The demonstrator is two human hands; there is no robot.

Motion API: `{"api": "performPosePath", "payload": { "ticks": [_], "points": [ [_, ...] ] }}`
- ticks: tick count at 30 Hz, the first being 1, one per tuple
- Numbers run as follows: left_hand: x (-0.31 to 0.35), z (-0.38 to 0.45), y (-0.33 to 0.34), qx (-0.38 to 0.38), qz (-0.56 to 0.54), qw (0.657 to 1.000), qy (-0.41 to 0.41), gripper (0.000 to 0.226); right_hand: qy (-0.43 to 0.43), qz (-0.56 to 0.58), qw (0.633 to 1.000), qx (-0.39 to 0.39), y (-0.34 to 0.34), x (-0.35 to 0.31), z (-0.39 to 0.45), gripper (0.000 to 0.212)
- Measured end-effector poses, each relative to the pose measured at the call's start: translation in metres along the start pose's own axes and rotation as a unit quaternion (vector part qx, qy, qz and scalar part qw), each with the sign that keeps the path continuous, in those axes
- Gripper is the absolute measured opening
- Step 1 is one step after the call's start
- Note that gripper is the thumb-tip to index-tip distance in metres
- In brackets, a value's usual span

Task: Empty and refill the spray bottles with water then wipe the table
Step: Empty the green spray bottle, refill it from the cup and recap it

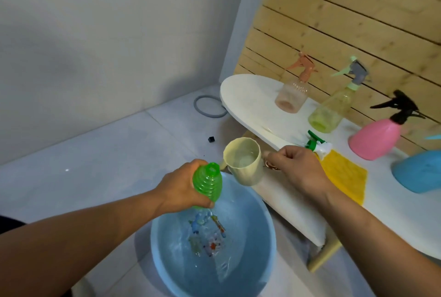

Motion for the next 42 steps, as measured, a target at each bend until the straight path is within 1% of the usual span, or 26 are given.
{"api": "performPosePath", "payload": {
  "ticks": [6,17,31,42],
  "points": [
    [0.006,0.002,0.002,0.016,0.052,0.998,0.018,0.094,-0.049,-0.066,0.996,0.026,-0.008,-0.017,-0.007,0.037],
    [0.013,0.004,0.009,0.007,0.066,0.997,0.034,0.098,-0.096,-0.141,0.984,0.052,-0.014,-0.029,-0.019,0.035],
    [0.012,0.005,0.008,0.008,0.076,0.997,0.033,0.100,-0.174,-0.197,0.961,0.082,-0.015,-0.050,-0.028,0.031],
    [0.011,0.006,0.010,0.008,0.071,0.997,0.028,0.101,-0.207,-0.220,0.948,0.099,-0.019,-0.059,-0.033,0.029]
  ]
}}
Point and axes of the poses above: each hand's wrist, its own z-axis towards the middle knuckle, its own y-axis out of the palm, x = y × z, the point moved 6 cm from there along z, towards the middle knuckle, and after that the axes turned 6 degrees about x, right-handed, at the moved point
